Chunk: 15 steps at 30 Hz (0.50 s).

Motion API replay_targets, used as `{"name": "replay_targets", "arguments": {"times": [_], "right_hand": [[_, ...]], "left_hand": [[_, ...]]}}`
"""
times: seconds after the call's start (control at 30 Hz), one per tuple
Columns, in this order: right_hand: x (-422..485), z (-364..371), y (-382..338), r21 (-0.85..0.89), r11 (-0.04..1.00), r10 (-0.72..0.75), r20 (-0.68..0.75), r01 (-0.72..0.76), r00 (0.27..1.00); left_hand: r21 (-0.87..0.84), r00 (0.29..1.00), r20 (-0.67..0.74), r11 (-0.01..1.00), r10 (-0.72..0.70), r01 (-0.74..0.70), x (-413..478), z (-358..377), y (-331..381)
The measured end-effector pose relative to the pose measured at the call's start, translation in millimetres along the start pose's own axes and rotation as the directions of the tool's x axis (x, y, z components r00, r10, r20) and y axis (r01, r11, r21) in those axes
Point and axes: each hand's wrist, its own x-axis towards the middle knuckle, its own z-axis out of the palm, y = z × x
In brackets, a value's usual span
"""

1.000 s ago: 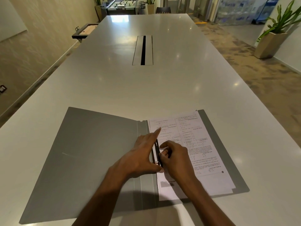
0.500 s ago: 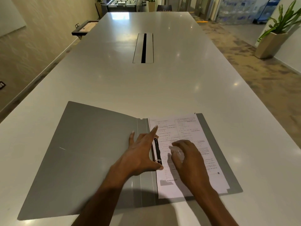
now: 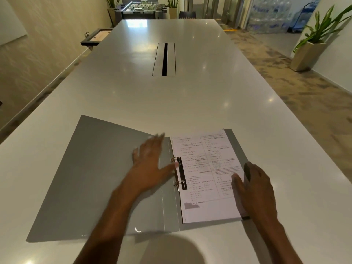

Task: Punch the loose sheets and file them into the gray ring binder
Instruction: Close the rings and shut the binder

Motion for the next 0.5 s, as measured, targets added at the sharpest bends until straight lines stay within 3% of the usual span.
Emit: {"name": "replay_targets", "arguments": {"times": [0.1,0.17,0.23,0.37,0.5], "right_hand": [[6,-14,5,0.089,0.996,0.013,0.04,-0.016,0.999],[12,-25,7,0.142,0.99,0.009,0.064,-0.018,0.998],[17,-33,10,0.208,0.978,0.015,0.082,-0.032,0.997],[19,-39,15,0.32,0.946,0.012,0.102,-0.044,0.995],[14,-36,16,0.398,0.913,0.056,0.094,-0.089,0.994]], "left_hand": [[0.15,0.966,-0.224,0.975,-0.13,0.166,5,-37,-27],[0.208,0.897,-0.394,0.931,-0.2,0.299,-4,-69,-38],[0.193,0.823,-0.474,0.876,-0.312,0.443,-18,-96,-43],[-0.079,0.773,-0.36,0.843,-0.522,0.532,-45,-140,-73],[-0.257,0.811,-0.272,0.851,-0.518,0.458,-58,-155,-119]]}}
